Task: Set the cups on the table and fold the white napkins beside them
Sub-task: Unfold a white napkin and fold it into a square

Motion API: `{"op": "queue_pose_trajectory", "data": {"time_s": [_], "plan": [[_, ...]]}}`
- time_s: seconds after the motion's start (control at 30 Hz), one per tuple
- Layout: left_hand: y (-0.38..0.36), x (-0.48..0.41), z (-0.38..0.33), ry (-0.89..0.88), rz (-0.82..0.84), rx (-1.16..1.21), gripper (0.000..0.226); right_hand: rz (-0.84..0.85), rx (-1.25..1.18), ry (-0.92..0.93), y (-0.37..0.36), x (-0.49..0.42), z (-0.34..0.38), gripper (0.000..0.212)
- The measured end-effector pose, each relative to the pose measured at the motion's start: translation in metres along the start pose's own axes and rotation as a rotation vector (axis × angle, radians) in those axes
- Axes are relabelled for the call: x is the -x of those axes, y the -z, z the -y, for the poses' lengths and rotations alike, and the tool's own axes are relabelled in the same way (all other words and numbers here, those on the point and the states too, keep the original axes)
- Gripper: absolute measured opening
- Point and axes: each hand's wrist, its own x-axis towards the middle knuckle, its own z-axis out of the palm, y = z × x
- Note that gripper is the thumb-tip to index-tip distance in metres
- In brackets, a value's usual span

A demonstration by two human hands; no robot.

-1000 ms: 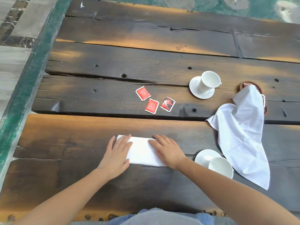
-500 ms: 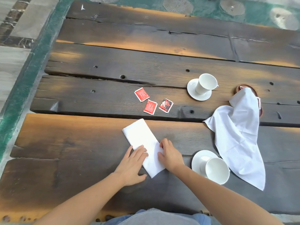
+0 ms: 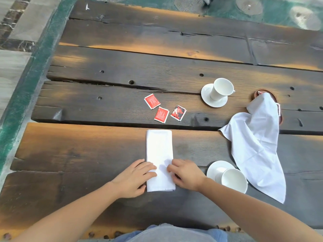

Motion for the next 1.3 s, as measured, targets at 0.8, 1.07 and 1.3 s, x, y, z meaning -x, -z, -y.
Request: {"op": "queue_pose_trajectory", "data": {"time_s": [0.8, 1.07, 1.3], "plan": [[0.006, 0.006, -0.013, 0.188, -0.138, 0.291, 0.03, -0.072, 0.026, -0.109, -0.02, 0.024, 0.007, 0.049], [0.0, 0.005, -0.014, 0.221, -0.119, 0.335, 0.058, -0.033, 0.163, -0.016, -0.019, 0.016, 0.001, 0.056], [-0.001, 0.007, -0.012, 0.245, 0.011, 0.315, 0.052, 0.042, 0.144, 0.057, -0.019, 0.014, 0.002, 0.059]]}}
